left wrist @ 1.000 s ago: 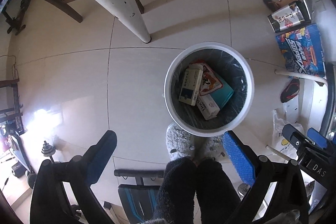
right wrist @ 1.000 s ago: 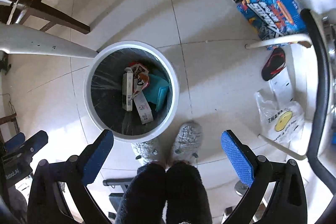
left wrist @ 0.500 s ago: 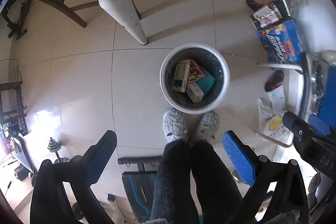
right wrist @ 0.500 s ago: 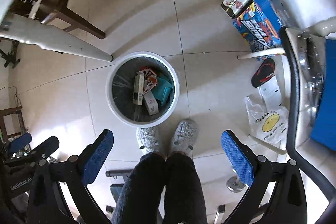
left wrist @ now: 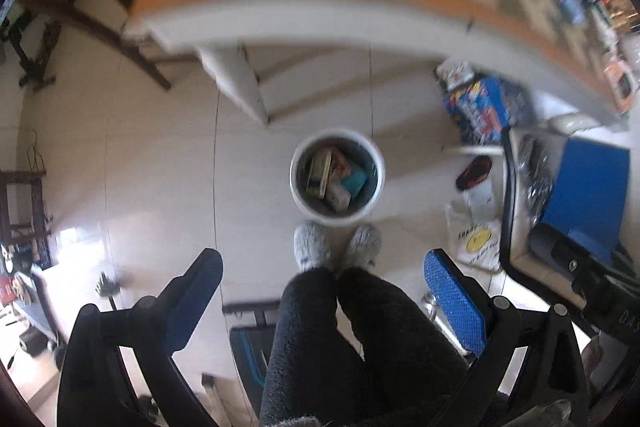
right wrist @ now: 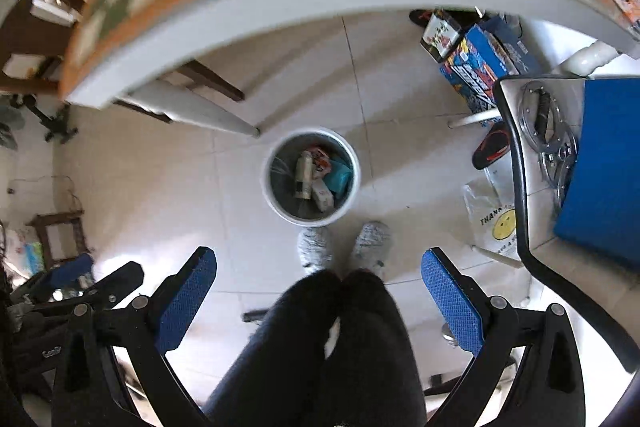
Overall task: Collect trash
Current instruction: 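Raise both tools back toward the table, then grasp the Pure Milk carton with left tool while right tool grasps blue snack bag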
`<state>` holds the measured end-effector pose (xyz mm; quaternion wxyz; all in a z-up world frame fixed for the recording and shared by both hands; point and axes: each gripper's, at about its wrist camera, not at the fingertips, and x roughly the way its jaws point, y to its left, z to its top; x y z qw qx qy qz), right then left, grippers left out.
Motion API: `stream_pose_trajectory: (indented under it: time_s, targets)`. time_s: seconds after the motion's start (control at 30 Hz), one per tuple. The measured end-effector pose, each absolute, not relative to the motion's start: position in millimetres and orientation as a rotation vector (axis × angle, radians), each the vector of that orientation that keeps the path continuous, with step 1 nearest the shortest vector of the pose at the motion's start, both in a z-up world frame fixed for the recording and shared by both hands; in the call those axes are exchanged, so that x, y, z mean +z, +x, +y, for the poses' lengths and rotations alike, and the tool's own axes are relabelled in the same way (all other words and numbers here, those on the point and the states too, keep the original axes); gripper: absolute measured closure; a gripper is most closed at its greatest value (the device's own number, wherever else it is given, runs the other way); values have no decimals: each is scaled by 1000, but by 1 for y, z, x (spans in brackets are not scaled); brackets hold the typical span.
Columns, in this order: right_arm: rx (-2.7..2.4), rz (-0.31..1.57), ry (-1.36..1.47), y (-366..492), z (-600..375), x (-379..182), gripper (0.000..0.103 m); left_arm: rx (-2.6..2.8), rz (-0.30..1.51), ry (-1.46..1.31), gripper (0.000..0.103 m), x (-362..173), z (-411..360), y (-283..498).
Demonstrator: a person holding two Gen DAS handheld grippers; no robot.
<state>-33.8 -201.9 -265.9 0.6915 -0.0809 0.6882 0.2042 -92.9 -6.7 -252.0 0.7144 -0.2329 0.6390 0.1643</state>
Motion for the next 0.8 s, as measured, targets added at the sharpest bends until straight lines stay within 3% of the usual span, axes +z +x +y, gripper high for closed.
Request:
stream_pose_trajectory:
  time_s: [0.23, 0.47, 0.8]
  targets:
    - [460, 1432, -42, 24, -199, -186, 0, 363, 1267, -447, 0, -184, 11, -15]
    - [317, 1323, 16, 150, -229, -135, 0, 386, 1198, -363, 0, -148, 11, 104]
    - [109, 1395, -12, 384, -286, -195, 0, 534, 1330, -399, 0, -201, 22, 275]
